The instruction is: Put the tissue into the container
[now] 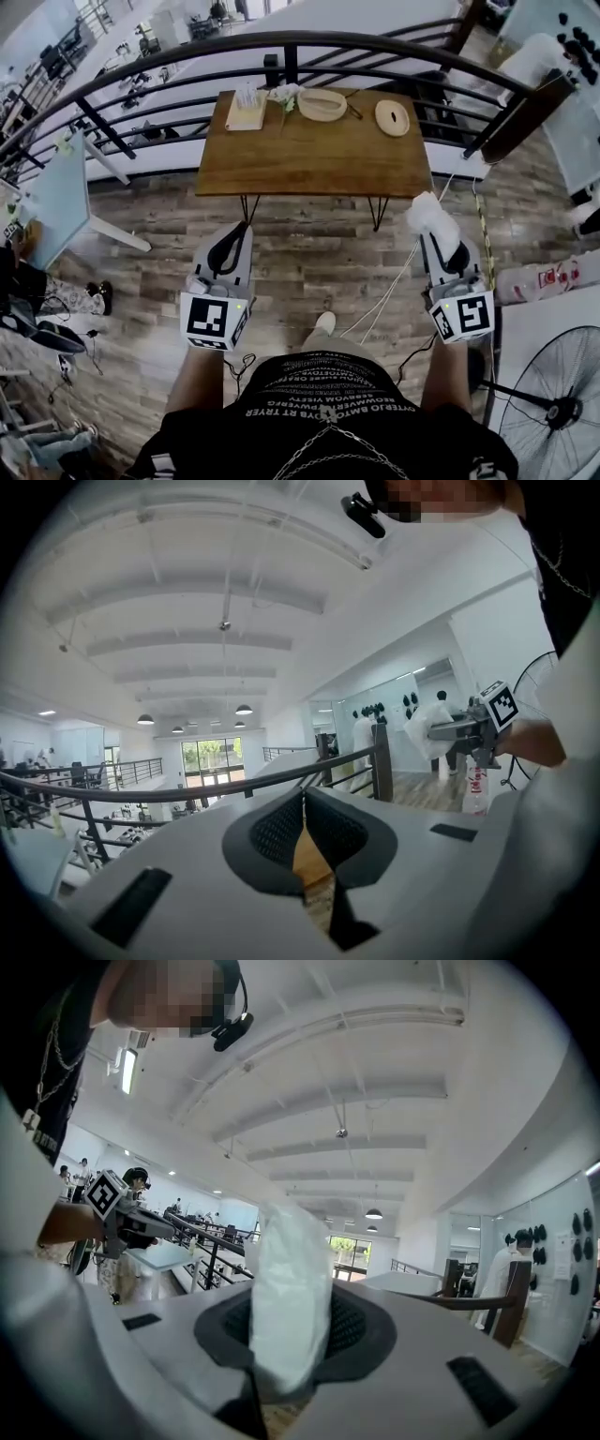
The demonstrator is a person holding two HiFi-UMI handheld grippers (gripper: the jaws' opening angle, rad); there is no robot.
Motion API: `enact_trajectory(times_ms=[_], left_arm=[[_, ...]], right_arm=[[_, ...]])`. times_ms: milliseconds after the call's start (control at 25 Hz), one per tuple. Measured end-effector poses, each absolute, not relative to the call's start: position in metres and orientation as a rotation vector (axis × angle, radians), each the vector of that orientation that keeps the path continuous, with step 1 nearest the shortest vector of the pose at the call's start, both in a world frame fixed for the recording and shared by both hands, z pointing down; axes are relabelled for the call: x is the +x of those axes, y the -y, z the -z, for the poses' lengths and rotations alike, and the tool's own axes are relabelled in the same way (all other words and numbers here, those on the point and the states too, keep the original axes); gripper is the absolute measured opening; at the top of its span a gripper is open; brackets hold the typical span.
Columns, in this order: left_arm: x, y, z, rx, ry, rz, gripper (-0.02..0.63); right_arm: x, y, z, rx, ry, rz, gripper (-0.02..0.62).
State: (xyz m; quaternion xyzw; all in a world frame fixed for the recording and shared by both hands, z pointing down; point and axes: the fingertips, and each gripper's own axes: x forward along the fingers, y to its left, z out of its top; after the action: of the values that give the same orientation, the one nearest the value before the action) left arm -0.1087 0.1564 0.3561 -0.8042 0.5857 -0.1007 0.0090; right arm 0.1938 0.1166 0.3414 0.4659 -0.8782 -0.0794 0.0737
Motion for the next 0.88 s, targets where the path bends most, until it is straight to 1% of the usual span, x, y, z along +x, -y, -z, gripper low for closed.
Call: enact_trajectory(times_ms=[240, 440, 600, 880], left_arm=[[-0.087, -0.116, -0.343, -2.504, -1.840, 0.289, 0.031], [-0.085, -0.105, -0.342, -2.453, -1.893, 0.294, 0.031], [-0.091, -0.110, -0.348, -2.424, -1.947, 0.321, 0.031], [-0.091, -0.105, -0.346, -2.438, -1.970, 0.265, 0.031]], right_arm=[[0.216, -0.075, -0.336, 1.377, 2.674, 0.252, 0.117], [0.226, -0.050, -0.337, 1.349, 2.698, 0.263, 0.117], [0.222, -0.041, -0.341, 1.324, 2.729, 0.236, 0.117], [0.221, -0.037, -0.335, 1.304, 2.746, 0.251, 0.117]])
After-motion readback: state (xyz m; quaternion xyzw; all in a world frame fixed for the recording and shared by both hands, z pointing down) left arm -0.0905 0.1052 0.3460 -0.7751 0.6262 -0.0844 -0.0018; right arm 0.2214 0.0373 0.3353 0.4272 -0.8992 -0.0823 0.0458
